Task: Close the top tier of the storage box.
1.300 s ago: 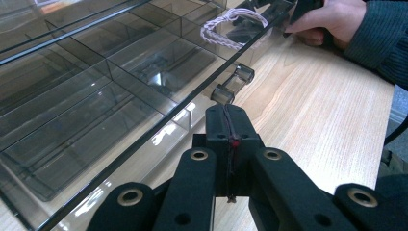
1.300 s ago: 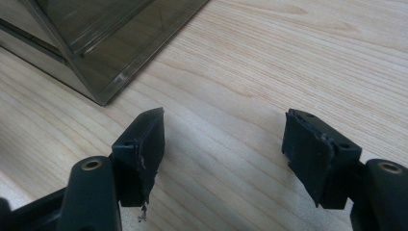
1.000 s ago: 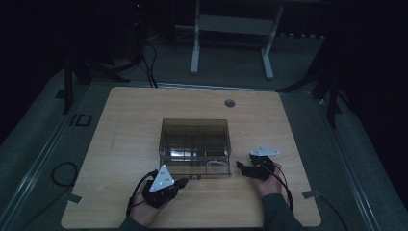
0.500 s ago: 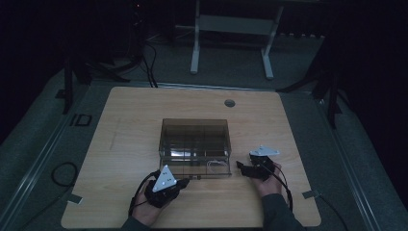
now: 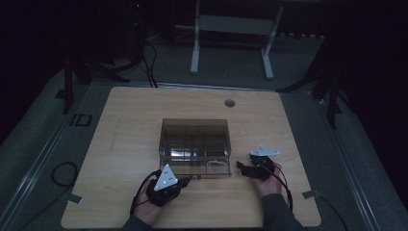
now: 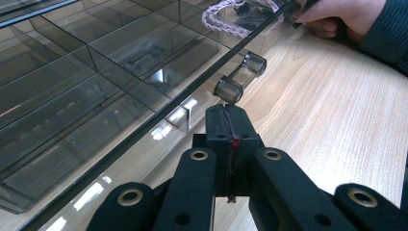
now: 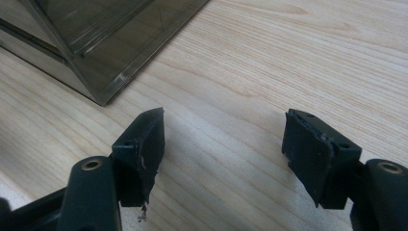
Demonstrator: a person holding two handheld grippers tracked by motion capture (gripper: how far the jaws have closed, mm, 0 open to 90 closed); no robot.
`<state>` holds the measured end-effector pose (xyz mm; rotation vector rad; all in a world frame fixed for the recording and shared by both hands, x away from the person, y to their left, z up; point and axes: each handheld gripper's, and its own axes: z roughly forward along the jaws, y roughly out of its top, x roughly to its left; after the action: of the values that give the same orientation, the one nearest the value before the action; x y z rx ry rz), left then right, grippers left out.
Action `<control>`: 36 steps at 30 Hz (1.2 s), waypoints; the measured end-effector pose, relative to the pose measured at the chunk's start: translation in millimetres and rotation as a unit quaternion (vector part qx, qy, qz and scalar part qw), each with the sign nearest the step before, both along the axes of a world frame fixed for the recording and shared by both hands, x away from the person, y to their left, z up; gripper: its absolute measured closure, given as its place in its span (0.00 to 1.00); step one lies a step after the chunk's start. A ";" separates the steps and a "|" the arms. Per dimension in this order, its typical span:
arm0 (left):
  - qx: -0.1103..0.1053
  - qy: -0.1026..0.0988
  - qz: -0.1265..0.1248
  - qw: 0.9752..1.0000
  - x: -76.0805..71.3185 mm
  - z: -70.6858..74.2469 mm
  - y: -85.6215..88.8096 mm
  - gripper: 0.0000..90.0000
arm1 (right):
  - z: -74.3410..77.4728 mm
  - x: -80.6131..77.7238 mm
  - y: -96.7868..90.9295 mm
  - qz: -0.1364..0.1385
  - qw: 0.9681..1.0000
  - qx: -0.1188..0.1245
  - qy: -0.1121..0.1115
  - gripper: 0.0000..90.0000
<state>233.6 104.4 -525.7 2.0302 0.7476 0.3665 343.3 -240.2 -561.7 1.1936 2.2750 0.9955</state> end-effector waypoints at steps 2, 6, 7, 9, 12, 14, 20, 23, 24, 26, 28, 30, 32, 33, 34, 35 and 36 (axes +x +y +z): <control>0.000 0.000 0.002 1.000 0.2 -0.5 -0.2 1.00 | 0.0 0.0 0.0 0.000 1.000 0.000 0.000 0.35; -0.001 -0.001 0.003 1.000 0.8 -1.2 -0.5 1.00 | 0.0 0.0 0.0 0.000 1.000 0.000 0.000 0.35; 0.000 -0.001 0.003 1.000 0.8 -1.7 -0.9 1.00 | 0.0 0.0 0.0 0.000 1.000 0.000 0.000 0.35; 0.003 -0.002 0.003 1.000 0.7 -1.9 -1.4 1.00 | 0.0 0.0 0.0 0.000 1.000 0.000 0.000 0.35; 0.001 -0.002 0.003 1.000 0.8 -2.0 -1.9 1.00 | 0.0 0.0 0.0 0.000 1.000 0.000 0.000 0.35; 0.001 -0.003 0.003 1.000 0.6 -1.1 -2.3 1.00 | 0.0 -0.1 0.1 0.000 1.000 0.000 0.000 0.35; 0.002 -0.005 0.005 1.000 0.1 -0.6 -2.8 1.00 | 0.0 0.0 0.0 0.000 1.000 0.000 0.000 0.35; 0.001 -0.005 0.005 1.000 0.1 -0.1 -2.5 1.00 | 0.0 0.0 0.1 0.000 1.000 0.000 0.000 0.35; 0.001 -0.006 0.005 1.000 0.2 0.0 -2.5 1.00 | 0.0 0.0 0.0 0.000 1.000 0.000 -0.001 0.35; 0.001 -0.007 0.006 1.000 0.5 0.5 -2.6 1.00 | 0.0 0.0 0.0 0.000 1.000 0.000 -0.001 0.35; 0.001 -0.007 0.007 1.000 1.1 1.0 -2.5 1.00 | 0.0 0.0 0.0 0.000 1.000 0.000 -0.001 0.35; 0.001 -0.007 0.007 1.000 1.6 0.6 -3.0 1.00 | 0.0 0.0 0.0 0.000 1.000 0.000 0.000 0.35; 0.000 -0.006 0.008 1.000 1.9 0.1 -3.5 1.00 | 0.0 0.0 0.0 0.000 1.000 0.000 0.000 0.35; 0.000 -0.006 0.008 1.000 2.1 0.0 -3.5 1.00 | 0.0 0.0 0.0 0.000 1.000 0.000 -0.001 0.35; 0.000 -0.006 0.008 1.000 2.2 0.0 -3.6 1.00 | 0.0 0.0 0.0 0.000 1.000 0.000 0.000 0.35; -0.001 -0.006 0.008 1.000 2.4 -0.1 -3.8 1.00 | 0.0 0.0 0.0 0.000 1.000 0.000 0.000 0.35; -0.001 -0.006 0.008 1.000 2.6 -0.1 -3.9 1.00 | 0.0 0.0 0.0 0.000 1.000 0.000 -0.001 0.35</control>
<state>236.2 100.5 -525.8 2.0193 0.7561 0.3866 343.3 -240.2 -561.7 1.1921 2.2747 0.9951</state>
